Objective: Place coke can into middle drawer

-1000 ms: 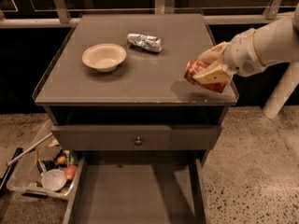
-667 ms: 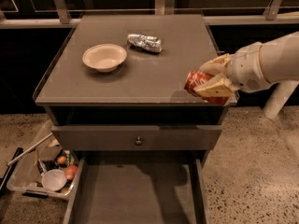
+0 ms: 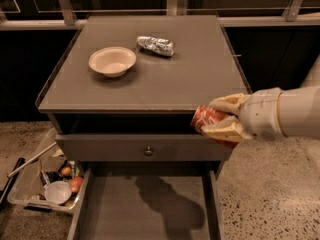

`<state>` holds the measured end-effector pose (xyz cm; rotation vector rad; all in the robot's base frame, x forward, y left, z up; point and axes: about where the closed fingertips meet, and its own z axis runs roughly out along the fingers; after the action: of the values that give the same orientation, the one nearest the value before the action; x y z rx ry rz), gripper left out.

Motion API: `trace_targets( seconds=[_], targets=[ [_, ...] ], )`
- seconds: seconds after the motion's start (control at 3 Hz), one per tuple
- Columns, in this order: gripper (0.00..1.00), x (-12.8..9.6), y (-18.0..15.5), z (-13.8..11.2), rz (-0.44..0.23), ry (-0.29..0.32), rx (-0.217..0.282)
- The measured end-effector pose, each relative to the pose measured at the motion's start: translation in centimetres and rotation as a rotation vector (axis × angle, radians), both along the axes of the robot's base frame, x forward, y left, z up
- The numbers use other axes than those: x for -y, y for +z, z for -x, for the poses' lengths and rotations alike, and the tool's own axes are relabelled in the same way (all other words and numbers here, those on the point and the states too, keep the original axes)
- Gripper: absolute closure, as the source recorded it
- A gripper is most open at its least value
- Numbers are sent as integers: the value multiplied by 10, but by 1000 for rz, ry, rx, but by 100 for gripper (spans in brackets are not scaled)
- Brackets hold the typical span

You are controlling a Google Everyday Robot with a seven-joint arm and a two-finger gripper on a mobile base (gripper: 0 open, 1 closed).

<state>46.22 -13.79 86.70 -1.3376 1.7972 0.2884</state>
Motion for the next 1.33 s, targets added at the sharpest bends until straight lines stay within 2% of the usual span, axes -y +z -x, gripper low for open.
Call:
trace_targets(
  seconds=[0.33,0.67,1.0,1.33],
  targets=[
    [100,-21,-51,15,-47,2,-69],
    [100,-21,-52,15,-47,2,-70],
    [100,-49,-89,25,-57,40,-112],
    [100,-78,-152,37,-86,54,-142]
  ],
)
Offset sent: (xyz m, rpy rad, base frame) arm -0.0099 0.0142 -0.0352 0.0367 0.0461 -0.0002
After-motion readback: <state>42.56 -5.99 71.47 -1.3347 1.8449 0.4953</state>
